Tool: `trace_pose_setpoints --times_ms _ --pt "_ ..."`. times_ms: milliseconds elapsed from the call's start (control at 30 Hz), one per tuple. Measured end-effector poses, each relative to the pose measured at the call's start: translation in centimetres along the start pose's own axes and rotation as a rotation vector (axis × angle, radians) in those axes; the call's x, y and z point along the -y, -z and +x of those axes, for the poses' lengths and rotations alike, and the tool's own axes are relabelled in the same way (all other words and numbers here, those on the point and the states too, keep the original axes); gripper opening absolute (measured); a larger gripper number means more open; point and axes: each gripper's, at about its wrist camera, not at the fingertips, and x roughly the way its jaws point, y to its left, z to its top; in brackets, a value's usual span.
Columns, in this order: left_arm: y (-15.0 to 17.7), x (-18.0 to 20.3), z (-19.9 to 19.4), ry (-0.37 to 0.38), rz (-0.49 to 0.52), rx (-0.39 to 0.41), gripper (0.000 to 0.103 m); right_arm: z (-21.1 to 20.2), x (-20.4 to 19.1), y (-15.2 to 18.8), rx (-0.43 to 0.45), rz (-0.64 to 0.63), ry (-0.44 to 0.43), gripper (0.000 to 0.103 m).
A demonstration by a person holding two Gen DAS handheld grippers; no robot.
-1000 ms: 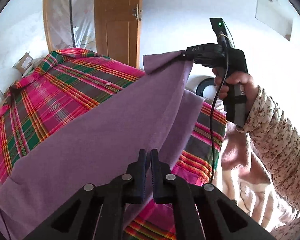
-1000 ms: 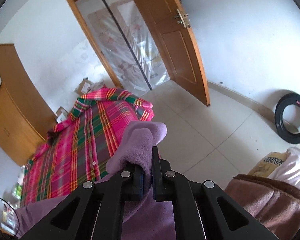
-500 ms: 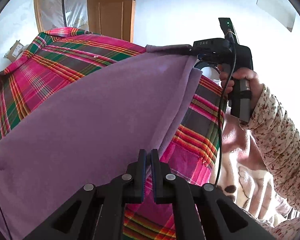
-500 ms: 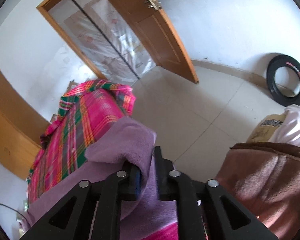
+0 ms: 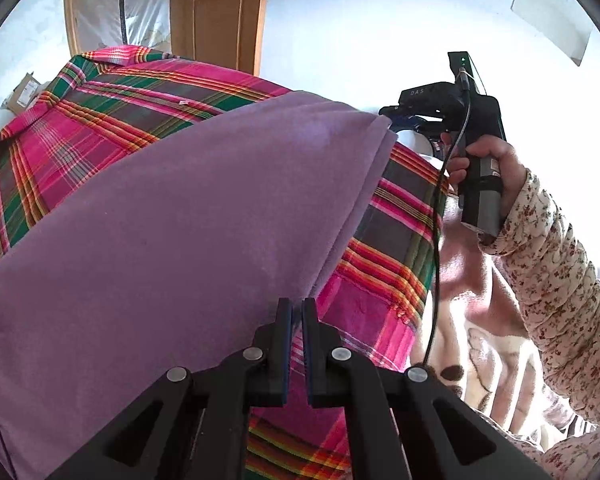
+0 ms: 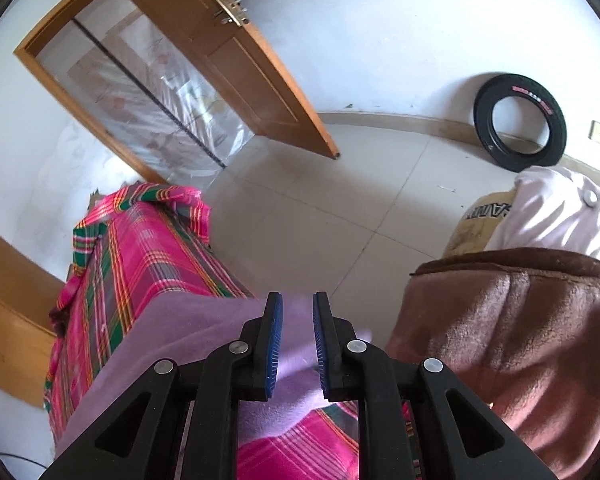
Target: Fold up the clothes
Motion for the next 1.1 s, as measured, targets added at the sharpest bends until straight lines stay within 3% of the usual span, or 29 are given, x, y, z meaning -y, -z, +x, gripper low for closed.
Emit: trace_pose_setpoints --times_ms 167,300,500,700,767,933,1100 --pt "0.1 0.1 -0.1 0.015 -0.008 0.004 0.005 -2.6 -2.5 1.4 0.068 -0.088 -0.064 0.017" --pt "0.5 0.0 -0.6 0.023 -0.012 0.011 0.005 -2.5 -5.9 3.8 0.027 -0.268 -0.083 0.017" --pt "1.3 -0.9 -2.2 0.026 -0.036 0.042 0.005 -3.4 -7.7 7.1 0.029 -0.469 0.051 0.018" --pt "2.1 -2.8 -4.2 0.033 -0.085 0.089 0.005 -5.4 -7.9 7.8 0.030 -0.475 0.134 0.019" --pt "2.2 -3.3 -4.5 0.028 -0.097 0.095 0.005 -5.6 -8.9 8.1 0.051 -0.490 0.103 0.019" --pt "2.8 -4.5 -4.6 0.022 -0.129 0.094 0.005 -4.2 -11.2 9.6 0.002 -0.543 0.030 0.019" --pt "3.4 -5.1 -4.6 0.014 -0.131 0.084 0.005 -5.0 -10.0 11.0 -0.008 -0.547 0.062 0.020"
